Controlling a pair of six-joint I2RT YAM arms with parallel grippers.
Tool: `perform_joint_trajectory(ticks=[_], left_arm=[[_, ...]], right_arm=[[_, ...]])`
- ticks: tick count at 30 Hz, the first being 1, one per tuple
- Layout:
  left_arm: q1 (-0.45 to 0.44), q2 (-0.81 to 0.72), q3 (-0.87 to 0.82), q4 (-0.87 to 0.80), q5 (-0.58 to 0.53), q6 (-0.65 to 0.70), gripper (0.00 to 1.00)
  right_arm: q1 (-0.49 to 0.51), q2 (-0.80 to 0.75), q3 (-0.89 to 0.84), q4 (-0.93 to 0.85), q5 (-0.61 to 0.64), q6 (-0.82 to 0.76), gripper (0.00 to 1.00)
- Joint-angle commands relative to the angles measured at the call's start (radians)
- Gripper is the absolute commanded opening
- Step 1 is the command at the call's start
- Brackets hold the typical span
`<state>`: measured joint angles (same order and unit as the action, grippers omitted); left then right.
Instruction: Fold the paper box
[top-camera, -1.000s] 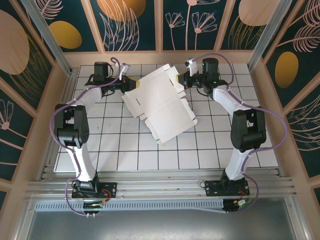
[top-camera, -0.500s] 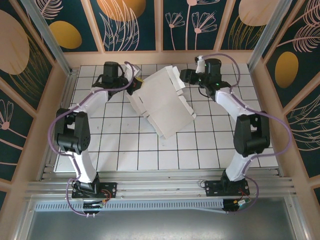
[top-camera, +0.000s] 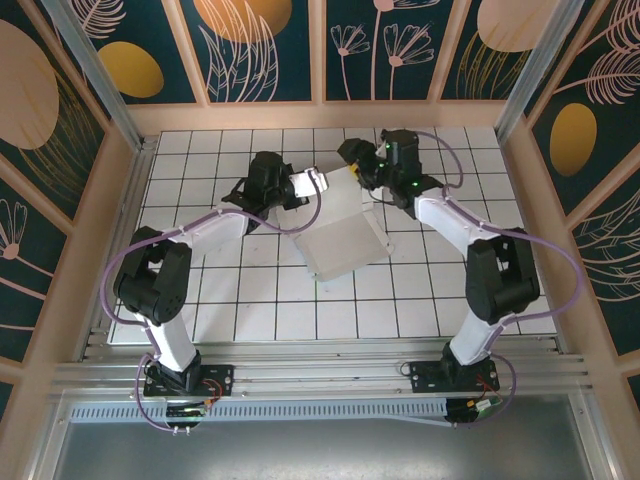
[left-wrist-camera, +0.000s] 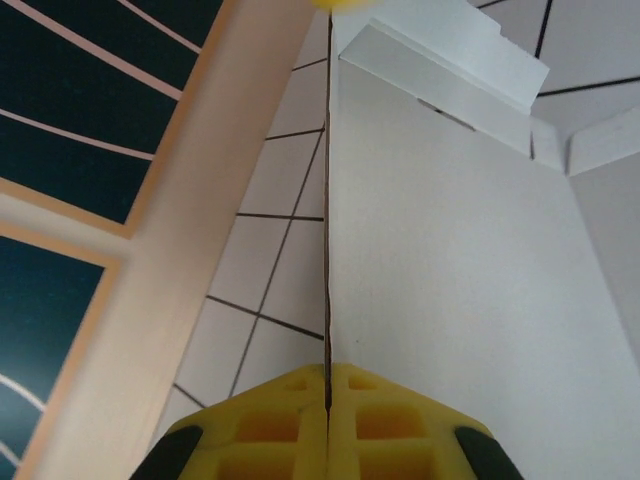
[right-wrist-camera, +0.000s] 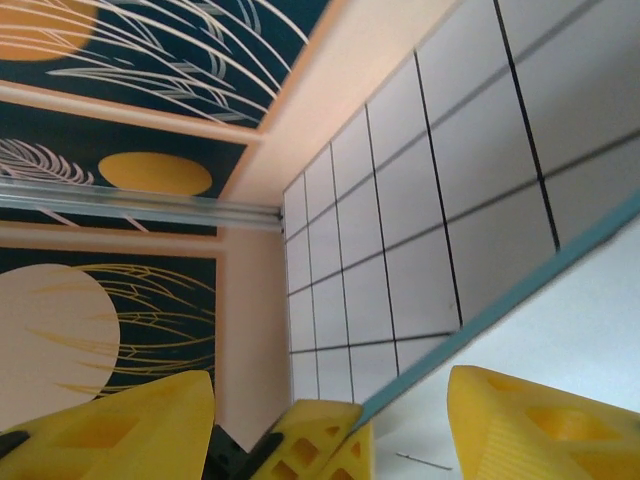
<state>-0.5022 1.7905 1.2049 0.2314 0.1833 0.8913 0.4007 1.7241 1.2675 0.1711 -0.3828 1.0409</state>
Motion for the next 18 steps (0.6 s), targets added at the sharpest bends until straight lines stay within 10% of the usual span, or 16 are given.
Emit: perform_joint_trajectory(ticks=[1, 10, 18], left_arm=[[-0.023, 0.015, -0.028, 0.122, -0.094, 0.095, 0.00], [-0.057, 0.011, -0.078, 0.218, -0.120, 0.151, 0.00], [-0.073, 0.031, -0.100, 0.270, -0.153, 0.213, 0.00]], right_arm=[[0.007, 0.023, -0.014, 0.045, 0.022, 0.129, 0.64], [-0.003, 0.073, -0.025, 0.053, 0.092, 0.190, 0.59], [0.004, 0.129, -0.010, 0.158, 0.073, 0.261, 0.32]])
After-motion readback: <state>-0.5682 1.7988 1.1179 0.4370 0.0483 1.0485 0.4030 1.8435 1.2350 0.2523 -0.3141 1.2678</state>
